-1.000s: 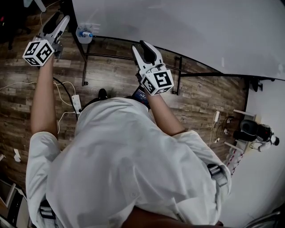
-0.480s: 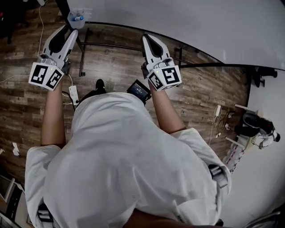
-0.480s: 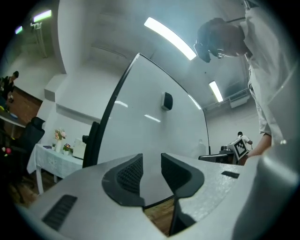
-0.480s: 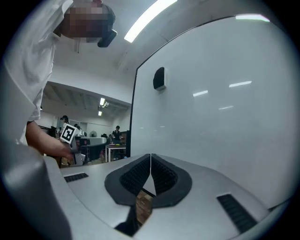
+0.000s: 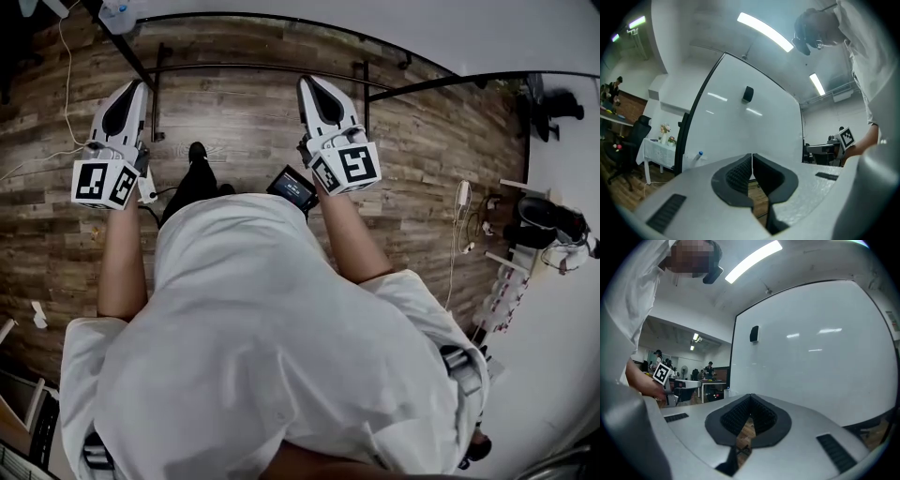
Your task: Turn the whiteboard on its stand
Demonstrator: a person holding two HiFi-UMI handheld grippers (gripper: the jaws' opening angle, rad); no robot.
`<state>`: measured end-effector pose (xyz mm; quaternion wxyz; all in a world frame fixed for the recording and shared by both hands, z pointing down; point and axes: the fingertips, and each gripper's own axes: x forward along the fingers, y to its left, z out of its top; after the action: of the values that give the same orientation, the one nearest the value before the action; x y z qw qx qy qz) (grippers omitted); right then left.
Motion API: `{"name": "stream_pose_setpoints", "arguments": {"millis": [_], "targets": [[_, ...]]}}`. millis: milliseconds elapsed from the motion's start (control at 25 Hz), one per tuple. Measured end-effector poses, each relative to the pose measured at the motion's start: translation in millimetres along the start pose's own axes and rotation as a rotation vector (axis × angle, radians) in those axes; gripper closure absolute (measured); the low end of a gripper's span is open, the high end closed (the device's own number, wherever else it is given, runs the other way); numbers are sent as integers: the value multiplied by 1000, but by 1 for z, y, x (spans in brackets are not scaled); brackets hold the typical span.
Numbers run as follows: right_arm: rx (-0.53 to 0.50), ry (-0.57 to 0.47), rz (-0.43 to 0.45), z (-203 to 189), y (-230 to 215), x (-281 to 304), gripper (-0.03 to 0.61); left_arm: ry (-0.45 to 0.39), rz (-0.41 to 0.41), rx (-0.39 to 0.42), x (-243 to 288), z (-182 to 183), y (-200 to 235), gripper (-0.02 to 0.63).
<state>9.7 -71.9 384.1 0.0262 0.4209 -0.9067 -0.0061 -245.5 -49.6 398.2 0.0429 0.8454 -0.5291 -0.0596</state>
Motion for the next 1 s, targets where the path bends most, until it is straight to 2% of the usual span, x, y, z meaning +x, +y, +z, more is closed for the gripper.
{"name": "stream_pose_setpoints", "arguments": {"millis": [240,440,600,800,1000], "targets": [[31,1,-25,-10,8,-49,581,14,-19,27,-24,-1,-46,600],[29,-10,-27,-5,20,-58,581,4,-32,65,-36,7,-54,600],[18,-11,-47,-2,35,-56,581,-5,-45,60,-42,15,-44,600],[2,19,-115,3,58,-41,581,-18,-108,43,-52,26,-18,600],[18,54,-148,5,105,-24,581,-18,-79,19,-89,36,31,600]]}}
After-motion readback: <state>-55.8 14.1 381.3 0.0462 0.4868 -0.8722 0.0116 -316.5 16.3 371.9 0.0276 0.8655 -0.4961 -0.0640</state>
